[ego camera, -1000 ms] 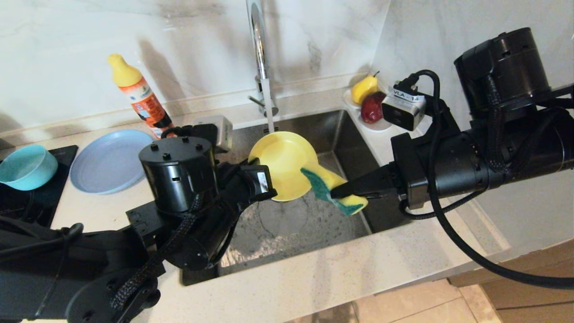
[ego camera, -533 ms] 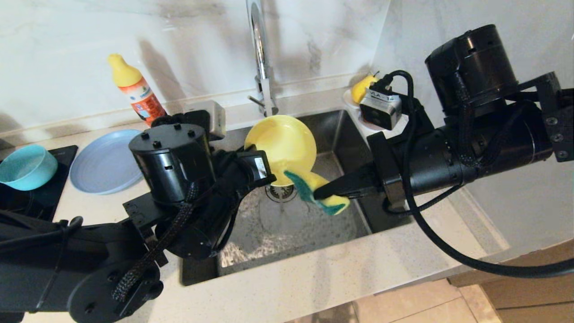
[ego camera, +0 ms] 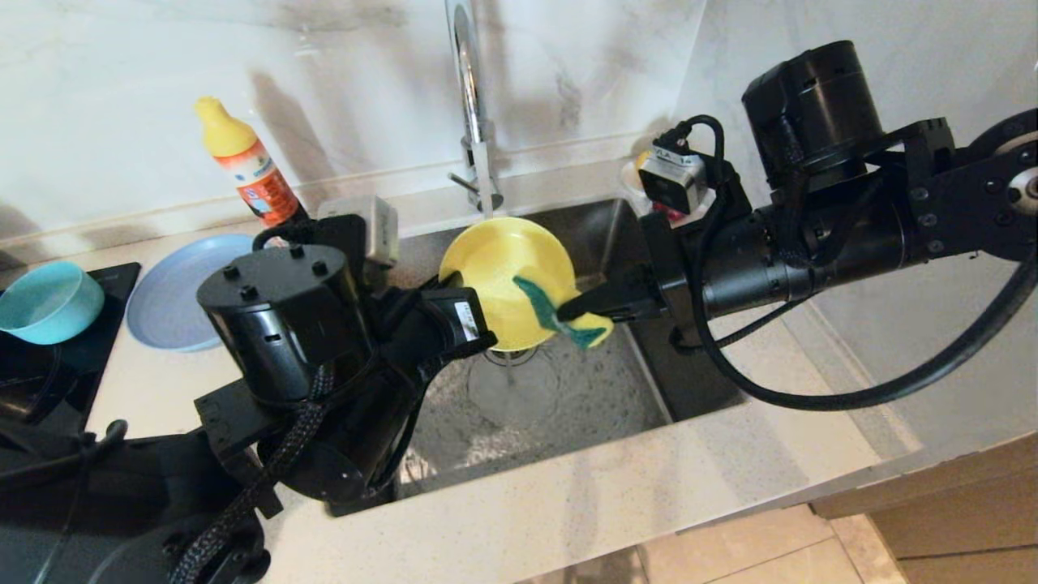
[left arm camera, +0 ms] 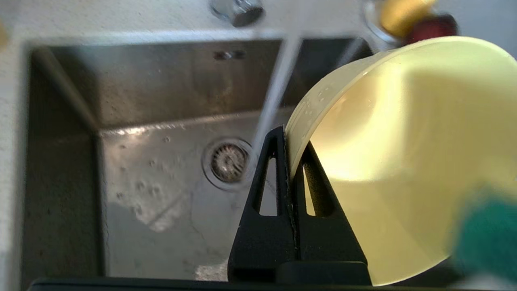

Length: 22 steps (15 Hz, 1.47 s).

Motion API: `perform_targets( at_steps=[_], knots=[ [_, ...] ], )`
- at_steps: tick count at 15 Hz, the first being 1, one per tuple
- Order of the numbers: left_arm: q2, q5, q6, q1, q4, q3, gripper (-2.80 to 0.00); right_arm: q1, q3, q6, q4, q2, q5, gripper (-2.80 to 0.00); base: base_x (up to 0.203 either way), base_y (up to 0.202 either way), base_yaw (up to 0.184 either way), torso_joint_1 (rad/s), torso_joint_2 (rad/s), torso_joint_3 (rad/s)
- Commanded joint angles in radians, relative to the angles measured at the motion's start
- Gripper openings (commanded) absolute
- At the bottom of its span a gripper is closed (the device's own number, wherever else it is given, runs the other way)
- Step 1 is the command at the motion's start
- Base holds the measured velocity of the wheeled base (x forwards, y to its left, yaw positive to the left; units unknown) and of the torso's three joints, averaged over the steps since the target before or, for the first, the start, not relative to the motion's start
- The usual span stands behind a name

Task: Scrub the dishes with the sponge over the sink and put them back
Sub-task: Wipe the bowl

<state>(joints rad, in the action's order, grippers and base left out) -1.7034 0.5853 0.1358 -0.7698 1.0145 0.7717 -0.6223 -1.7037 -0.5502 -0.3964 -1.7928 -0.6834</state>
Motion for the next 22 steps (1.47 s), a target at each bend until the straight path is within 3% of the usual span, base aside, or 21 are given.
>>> perform_targets(
  at_steps=[1,7,16,22],
  knots=[
    [0.008,0.005,-0.007,-0.031,0.006,-0.025,-2.8,0.004,-0.042,-0.032,-0.001,-0.029,-0.004,-2.8,0.0,0.0,0.0,0.0,0.0,0.0],
    [0.026,0.007,-0.027,-0.045,0.062,-0.05,-2.8,0.023,-0.07,-0.042,0.001,-0.056,-0.003,-2.8,0.0,0.0,0.0,0.0,0.0,0.0],
    [0.014,0.007,-0.03,-0.117,0.064,-0.087,-2.8,0.007,-0.107,-0.042,-0.002,-0.09,-0.002,-2.8,0.0,0.0,0.0,0.0,0.0,0.0],
    [0.015,0.007,-0.029,-0.117,0.065,-0.081,-2.8,0.003,-0.129,-0.043,-0.004,-0.095,-0.001,-2.8,0.0,0.0,0.0,0.0,0.0,0.0]
  ],
)
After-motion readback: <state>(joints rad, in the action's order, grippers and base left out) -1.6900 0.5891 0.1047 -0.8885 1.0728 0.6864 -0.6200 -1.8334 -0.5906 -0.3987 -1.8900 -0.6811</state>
